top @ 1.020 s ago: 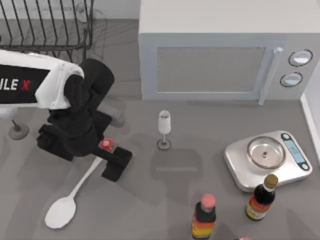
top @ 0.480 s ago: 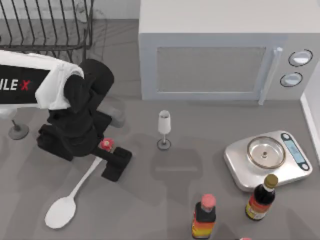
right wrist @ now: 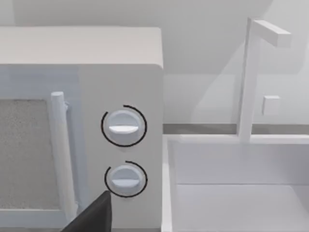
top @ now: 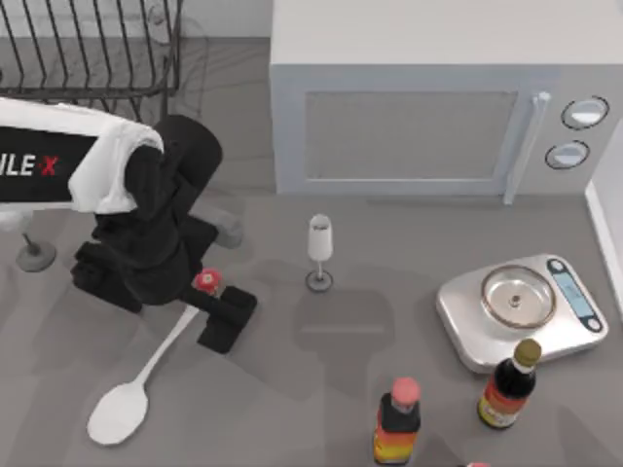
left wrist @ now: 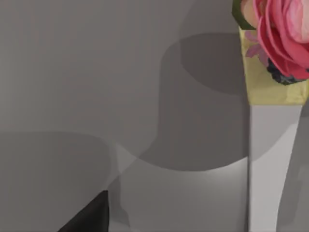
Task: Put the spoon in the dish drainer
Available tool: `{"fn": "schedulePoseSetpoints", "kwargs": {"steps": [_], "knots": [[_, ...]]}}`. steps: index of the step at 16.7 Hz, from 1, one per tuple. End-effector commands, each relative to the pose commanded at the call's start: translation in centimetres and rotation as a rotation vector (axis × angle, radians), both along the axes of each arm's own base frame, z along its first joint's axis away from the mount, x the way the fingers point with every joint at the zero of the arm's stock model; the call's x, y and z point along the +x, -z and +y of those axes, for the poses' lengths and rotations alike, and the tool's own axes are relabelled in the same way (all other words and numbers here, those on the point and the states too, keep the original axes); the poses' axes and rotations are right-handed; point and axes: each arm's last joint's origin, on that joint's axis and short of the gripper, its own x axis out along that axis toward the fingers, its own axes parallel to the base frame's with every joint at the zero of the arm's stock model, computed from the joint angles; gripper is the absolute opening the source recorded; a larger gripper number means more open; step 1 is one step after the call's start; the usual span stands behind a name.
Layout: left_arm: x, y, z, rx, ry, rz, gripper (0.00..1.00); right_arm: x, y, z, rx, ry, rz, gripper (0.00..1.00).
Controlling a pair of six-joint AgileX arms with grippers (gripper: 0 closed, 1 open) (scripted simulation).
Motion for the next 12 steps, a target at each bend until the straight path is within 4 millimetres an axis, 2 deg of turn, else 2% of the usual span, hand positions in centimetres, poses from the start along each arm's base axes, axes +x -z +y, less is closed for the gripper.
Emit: {"fn": "schedulePoseSetpoints", "kwargs": {"steps": [8, 9, 12], "knots": [[0.0, 0.0, 0.0, 0.000, 0.000, 0.000, 0.00, 0.0, 0.0, 0.0, 0.000, 0.000, 0.000, 1.00], [0.1, -2.2, 0.0, -0.018, -0.003, -0.035, 0.00, 0.0, 0.0, 0.0, 0.000, 0.000, 0.000, 1.00], [0.5, -3.0, -0.2, -0.019, -0.003, -0.037, 0.00, 0.0, 0.0, 0.0, 0.000, 0.000, 0.000, 1.00]]}}
